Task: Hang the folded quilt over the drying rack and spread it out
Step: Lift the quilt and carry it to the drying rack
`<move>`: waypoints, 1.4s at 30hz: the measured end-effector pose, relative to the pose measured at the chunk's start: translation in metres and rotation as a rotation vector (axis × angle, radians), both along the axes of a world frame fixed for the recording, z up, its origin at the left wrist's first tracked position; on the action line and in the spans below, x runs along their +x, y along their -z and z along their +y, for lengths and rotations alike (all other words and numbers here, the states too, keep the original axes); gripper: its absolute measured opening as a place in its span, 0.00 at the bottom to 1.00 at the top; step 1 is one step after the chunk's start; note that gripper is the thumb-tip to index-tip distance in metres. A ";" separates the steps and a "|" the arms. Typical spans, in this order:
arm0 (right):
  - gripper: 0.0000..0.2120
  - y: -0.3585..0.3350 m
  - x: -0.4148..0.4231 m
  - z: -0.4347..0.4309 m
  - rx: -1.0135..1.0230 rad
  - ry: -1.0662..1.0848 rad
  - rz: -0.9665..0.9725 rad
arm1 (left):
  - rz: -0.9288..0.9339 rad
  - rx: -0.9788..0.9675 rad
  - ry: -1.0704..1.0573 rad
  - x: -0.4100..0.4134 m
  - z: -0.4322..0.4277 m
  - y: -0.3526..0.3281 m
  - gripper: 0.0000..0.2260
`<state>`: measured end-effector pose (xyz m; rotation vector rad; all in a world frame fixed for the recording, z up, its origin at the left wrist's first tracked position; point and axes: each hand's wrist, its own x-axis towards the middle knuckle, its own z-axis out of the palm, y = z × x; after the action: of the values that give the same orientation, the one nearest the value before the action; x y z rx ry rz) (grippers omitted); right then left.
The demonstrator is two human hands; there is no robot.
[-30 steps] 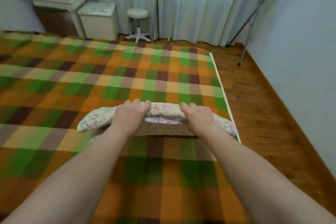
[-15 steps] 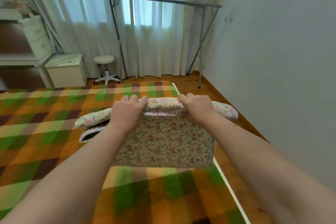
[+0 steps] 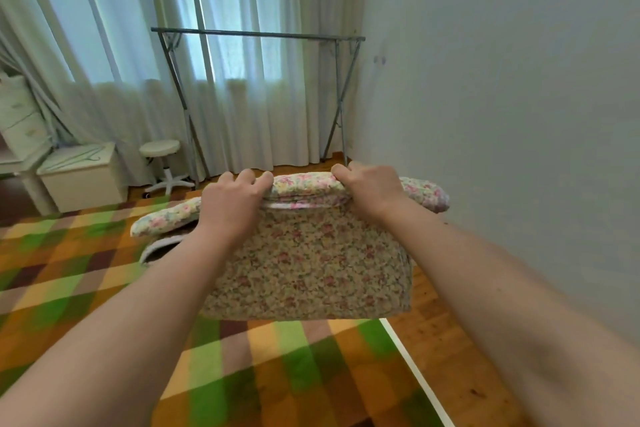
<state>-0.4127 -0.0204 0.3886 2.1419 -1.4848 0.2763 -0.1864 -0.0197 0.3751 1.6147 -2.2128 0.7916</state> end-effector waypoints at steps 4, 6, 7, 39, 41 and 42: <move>0.18 -0.004 -0.033 -0.001 -0.004 -0.006 0.030 | 0.002 0.006 -0.003 -0.033 0.008 -0.006 0.18; 0.20 -0.005 -0.062 -0.002 0.010 -0.024 0.019 | 0.006 -0.003 -0.016 -0.061 0.011 -0.008 0.18; 0.20 -0.005 -0.070 -0.003 0.015 -0.039 0.011 | 0.007 0.001 -0.028 -0.069 0.012 -0.010 0.18; 0.23 -0.022 -0.299 -0.087 0.021 -0.026 0.028 | -0.021 -0.010 -0.036 -0.292 -0.066 -0.024 0.20; 0.22 -0.019 -0.312 -0.103 0.017 -0.046 0.044 | -0.031 0.010 -0.060 -0.307 -0.076 -0.021 0.21; 0.22 -0.017 -0.319 -0.111 0.016 -0.060 0.048 | -0.031 0.015 -0.073 -0.313 -0.081 -0.019 0.21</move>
<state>-0.7316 -0.1311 0.4055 2.1927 -1.4021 0.2333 -0.4996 -0.1012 0.3942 1.7104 -2.1961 0.8268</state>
